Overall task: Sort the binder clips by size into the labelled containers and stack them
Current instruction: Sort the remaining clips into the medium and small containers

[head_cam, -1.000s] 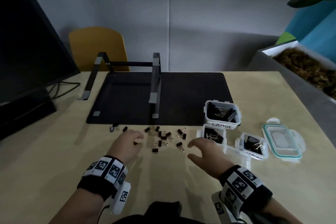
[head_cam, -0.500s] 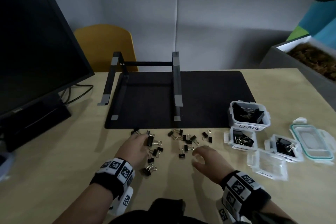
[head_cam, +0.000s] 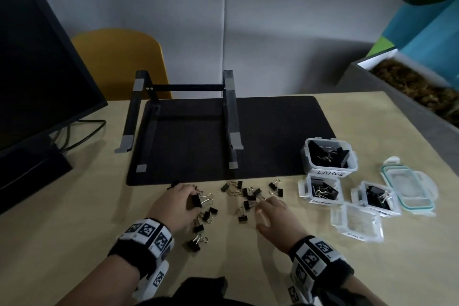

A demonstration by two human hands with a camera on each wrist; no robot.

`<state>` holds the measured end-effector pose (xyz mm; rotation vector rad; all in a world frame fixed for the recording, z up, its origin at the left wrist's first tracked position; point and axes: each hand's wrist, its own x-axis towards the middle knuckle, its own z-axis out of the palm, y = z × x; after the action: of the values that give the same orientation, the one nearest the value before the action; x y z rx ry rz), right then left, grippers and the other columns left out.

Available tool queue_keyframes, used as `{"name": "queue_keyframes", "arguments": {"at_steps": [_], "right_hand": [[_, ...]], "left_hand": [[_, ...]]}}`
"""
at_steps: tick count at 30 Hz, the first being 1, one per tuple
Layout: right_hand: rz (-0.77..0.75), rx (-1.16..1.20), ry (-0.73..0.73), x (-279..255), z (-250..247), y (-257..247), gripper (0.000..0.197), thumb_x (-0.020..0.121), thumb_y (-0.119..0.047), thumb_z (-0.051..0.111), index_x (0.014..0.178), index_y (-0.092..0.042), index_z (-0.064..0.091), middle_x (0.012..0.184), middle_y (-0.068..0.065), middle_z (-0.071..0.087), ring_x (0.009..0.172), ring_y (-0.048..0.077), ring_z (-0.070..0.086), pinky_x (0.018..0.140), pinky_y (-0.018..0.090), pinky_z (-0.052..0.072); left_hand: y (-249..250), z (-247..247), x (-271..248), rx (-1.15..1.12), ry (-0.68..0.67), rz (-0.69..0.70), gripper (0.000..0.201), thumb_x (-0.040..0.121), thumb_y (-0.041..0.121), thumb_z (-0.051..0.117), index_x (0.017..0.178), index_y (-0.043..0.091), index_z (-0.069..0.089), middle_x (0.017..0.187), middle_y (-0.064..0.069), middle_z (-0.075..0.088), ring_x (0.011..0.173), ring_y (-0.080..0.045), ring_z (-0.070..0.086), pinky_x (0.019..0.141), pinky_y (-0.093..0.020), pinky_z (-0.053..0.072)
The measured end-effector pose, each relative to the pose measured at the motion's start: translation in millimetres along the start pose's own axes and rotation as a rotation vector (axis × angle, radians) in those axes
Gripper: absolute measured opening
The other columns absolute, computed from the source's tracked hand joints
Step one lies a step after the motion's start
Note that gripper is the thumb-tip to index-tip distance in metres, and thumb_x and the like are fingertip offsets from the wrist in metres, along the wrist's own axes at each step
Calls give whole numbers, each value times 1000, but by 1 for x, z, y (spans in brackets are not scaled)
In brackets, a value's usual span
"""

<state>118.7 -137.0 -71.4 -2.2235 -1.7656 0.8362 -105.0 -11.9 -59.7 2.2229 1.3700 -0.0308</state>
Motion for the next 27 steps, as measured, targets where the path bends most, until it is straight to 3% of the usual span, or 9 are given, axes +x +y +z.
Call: {"name": "queue_keyframes", "arguments": {"at_steps": [4,10,19,22,25,27], "right_hand": [[-6,19,29,-7,-7,11,26,87,-29,55,112,-25,56,118,-8,51,111,11,47,97,24,41],[3,37,122,-28,-34,34,24,87,-27,57,111,-23,60,115,-8,53,109,10,50,90,17,38],[175,-15,297,-57,-95,99,25,85,-20,61,110,-14,63,115,3,59,109,22,53,96,31,41],[280,-54,357,-59,-110,124,25,83,-18,59,108,-14,62,115,5,56,110,28,50,97,36,40],[389,-81,313,-61,-122,148,37,81,-18,56,118,-16,56,126,6,51,117,31,45,102,39,37],[413,-91,266,-62,-129,161,47,82,-18,55,128,-16,49,134,7,46,122,31,41,106,40,34]], "left_hand": [[13,-6,-3,-91,17,13,36,82,40,65,113,27,55,102,14,51,88,-3,52,70,-15,38],[50,-6,-4,-148,41,97,28,79,38,67,103,31,55,91,19,48,87,-3,52,71,-16,43],[135,11,-1,-185,8,187,28,78,31,67,103,28,56,96,11,52,84,-6,55,76,-22,47],[157,16,0,-197,7,204,28,78,31,68,103,27,56,92,14,50,81,-4,54,71,-20,48],[175,22,5,-184,17,220,27,77,34,68,102,27,58,91,14,51,78,-4,55,74,-26,51],[186,27,9,-162,14,231,27,78,35,67,103,27,59,88,15,50,76,-2,52,72,-21,47]]}}
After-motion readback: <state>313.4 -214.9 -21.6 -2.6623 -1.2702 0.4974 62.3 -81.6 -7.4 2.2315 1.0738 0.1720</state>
